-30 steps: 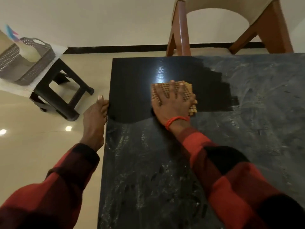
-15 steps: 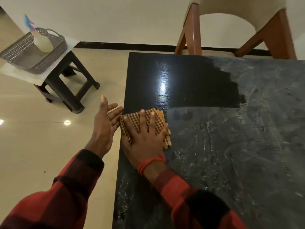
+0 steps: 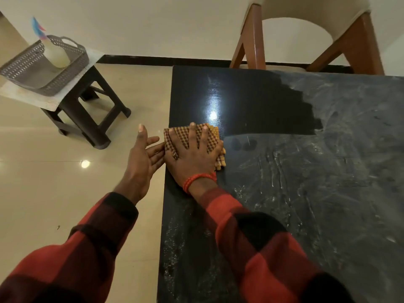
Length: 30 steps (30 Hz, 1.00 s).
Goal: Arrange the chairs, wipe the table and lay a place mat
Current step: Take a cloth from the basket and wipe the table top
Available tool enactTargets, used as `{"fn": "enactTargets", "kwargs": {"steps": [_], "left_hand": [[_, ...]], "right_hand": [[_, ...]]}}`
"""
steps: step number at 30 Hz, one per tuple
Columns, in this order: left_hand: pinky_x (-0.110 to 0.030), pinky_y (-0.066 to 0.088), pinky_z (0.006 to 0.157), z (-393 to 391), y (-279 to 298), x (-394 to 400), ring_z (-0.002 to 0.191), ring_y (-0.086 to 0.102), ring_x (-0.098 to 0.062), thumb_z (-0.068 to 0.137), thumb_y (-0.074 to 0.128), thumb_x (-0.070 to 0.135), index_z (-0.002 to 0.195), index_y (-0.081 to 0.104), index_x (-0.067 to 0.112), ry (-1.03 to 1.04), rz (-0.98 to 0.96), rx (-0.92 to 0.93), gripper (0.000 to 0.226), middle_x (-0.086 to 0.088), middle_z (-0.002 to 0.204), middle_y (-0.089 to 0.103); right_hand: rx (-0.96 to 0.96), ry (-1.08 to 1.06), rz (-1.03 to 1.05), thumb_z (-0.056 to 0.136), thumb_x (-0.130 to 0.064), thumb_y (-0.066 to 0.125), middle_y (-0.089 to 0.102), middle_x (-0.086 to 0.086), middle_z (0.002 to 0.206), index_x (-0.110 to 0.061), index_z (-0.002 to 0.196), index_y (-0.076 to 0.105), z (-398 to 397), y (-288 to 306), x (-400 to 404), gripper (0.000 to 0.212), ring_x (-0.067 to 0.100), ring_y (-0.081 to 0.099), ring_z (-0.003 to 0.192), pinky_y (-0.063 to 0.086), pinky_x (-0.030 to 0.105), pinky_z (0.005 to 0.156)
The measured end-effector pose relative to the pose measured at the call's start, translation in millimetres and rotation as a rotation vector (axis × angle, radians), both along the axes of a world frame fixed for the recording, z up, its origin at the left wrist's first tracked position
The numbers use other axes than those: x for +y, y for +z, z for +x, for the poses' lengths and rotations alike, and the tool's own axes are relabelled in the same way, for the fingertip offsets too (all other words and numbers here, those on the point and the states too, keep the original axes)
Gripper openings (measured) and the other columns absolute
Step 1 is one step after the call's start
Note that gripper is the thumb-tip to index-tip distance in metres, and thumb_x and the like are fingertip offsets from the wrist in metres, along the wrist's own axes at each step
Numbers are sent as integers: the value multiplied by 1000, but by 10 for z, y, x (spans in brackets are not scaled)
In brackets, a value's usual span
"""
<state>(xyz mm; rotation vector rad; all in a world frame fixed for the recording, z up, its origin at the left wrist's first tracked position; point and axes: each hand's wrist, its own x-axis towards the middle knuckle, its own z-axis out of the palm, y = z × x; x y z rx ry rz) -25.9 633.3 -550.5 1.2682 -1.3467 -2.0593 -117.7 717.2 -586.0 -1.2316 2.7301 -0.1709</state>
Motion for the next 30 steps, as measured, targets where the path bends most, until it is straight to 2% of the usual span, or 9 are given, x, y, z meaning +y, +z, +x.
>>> {"fn": "enactTargets", "kwargs": {"steps": [6,8,10,12,14,19,23,26,30], "left_hand": [[-30,52,100,28,1,126,117,65,-13,100,36,64,137,56,17,-18,-188,-71,63,4,126,66],[-31,50,101,35,-2,196,117,62,-11,102,37,60,124,63,23,-68,-261,-87,50,12,122,65],[-27,48,93,31,10,271,105,61,-5,104,38,54,110,65,30,-157,-414,-142,36,16,109,65],[-30,47,96,10,33,314,103,58,-6,108,39,40,121,64,24,-252,-594,-247,33,10,115,65],[-31,41,101,-16,60,278,117,54,-11,109,40,31,137,58,20,-312,-673,-303,35,4,132,61],[-33,36,103,-63,52,240,124,49,-12,110,37,28,143,52,21,-354,-646,-287,37,5,140,56],[-34,38,104,-23,-58,316,129,50,-17,109,38,31,143,52,22,-357,-613,-290,38,4,142,55],[-41,40,110,-36,-101,355,132,51,-19,108,40,32,142,53,23,-320,-605,-295,37,3,142,56],[-41,41,110,-97,-61,435,129,51,-17,107,43,30,142,54,23,-223,-540,-258,37,3,141,55]], "right_hand": [[2,-9,-46,94,-66,20,6,8,170,-49,156,19,49,-26,218,64,39,-1,155,-3,76,111],[-1,-18,-67,95,-63,27,7,7,170,-50,155,21,131,-38,461,62,38,0,155,-3,76,112],[10,-29,-69,93,-64,29,9,5,170,-51,154,23,143,-40,657,62,37,3,155,0,75,112],[29,-15,-54,92,-66,27,12,4,170,-53,153,23,43,-32,761,62,37,7,154,3,75,112],[47,-6,-30,93,-66,27,14,3,169,-55,153,21,-195,-17,782,62,37,9,154,6,75,112],[28,-178,50,93,-67,25,8,-2,170,-57,153,13,-1079,18,917,62,35,2,155,2,75,113],[15,-382,33,97,-66,23,5,-4,170,-58,153,14,-1560,13,1446,57,33,-1,156,2,73,114],[7,-481,80,98,-66,23,4,-3,171,-56,154,13,-1686,25,1894,58,33,-1,156,5,73,113],[11,-473,76,99,-63,23,3,0,171,-53,156,12,-1431,56,2051,59,35,1,155,5,74,114]]}}
